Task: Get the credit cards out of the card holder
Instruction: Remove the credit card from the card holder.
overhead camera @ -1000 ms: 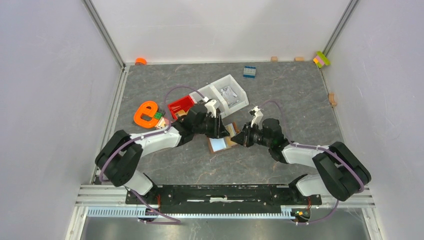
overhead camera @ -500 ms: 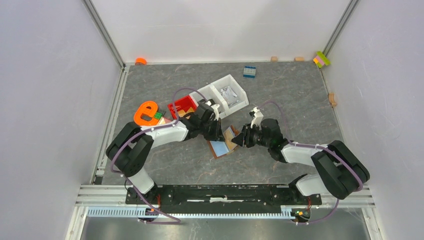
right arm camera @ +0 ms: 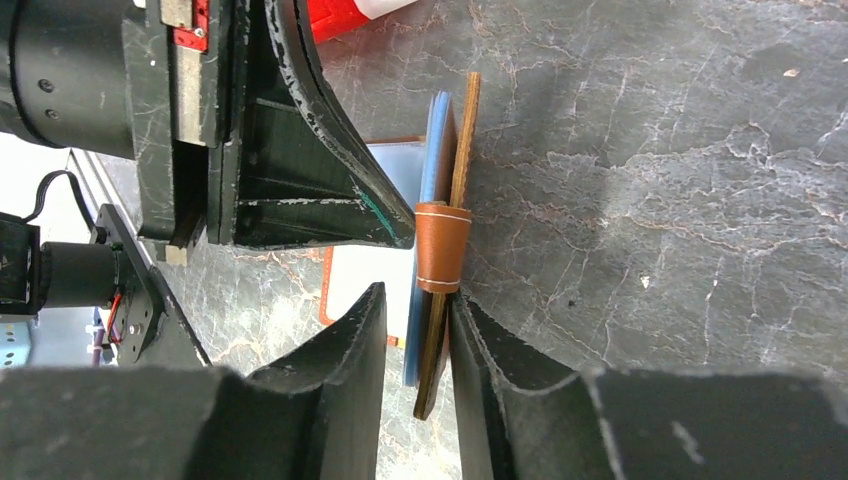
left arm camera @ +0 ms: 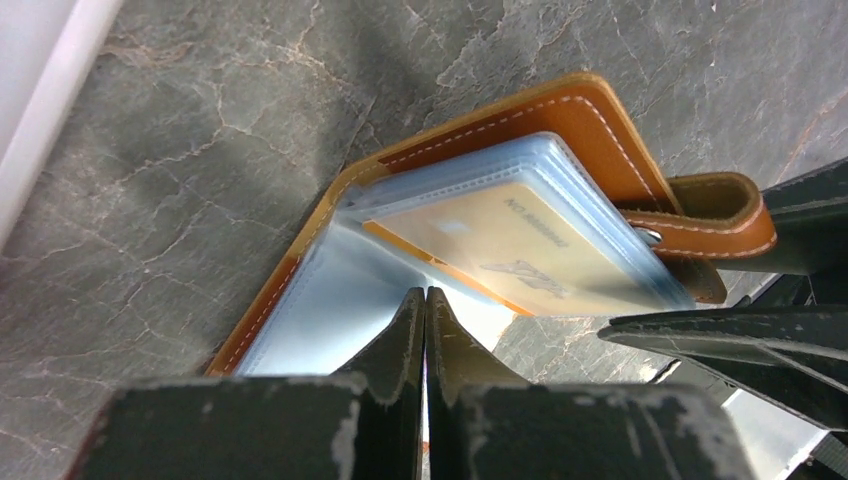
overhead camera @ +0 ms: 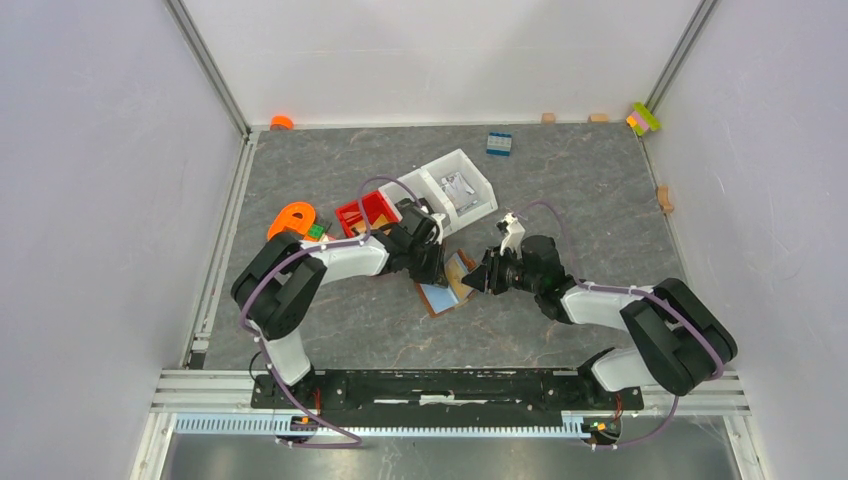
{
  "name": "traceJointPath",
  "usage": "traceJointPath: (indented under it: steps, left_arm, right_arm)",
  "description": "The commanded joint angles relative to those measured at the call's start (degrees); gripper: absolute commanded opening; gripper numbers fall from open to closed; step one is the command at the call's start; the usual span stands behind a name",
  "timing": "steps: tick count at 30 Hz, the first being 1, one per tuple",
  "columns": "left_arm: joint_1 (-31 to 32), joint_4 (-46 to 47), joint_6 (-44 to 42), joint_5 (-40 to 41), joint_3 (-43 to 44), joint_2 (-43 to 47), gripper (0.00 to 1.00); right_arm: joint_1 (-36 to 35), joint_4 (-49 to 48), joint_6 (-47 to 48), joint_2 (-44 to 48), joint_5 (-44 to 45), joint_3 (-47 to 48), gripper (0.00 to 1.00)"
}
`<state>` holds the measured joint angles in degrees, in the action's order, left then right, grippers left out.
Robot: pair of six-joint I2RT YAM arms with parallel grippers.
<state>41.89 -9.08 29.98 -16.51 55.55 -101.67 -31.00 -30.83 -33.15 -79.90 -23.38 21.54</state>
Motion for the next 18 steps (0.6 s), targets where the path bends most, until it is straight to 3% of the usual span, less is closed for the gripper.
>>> traceJointPath:
  steps: [1,4,11,18]
  left_arm:
    - [1.0,-2.0,-3.3,2.7,2.5,-1.0,0.02]
    - [1.3,-2.7,-3.9,4.1,3.0,-1.2,0.02]
    - [1.6,-1.2,-4.2,4.2,1.3,3.0,0.02]
    - [1.3,15.1,-1.3,-0.2,-9.5,17.4,0.04]
  right_arm:
    - [0.2,-2.6,0.1,-1.0,-1.3,2.1,0.33]
    - [0.2,-2.5,0.2,-1.3,-1.6,2.4,0.31]
    - [0.8,-2.3,-1.0,1.6,-1.2,1.3,0.07]
    - [4.8,-11.3,-8.3,8.8,-5.6,-4.8,0.00]
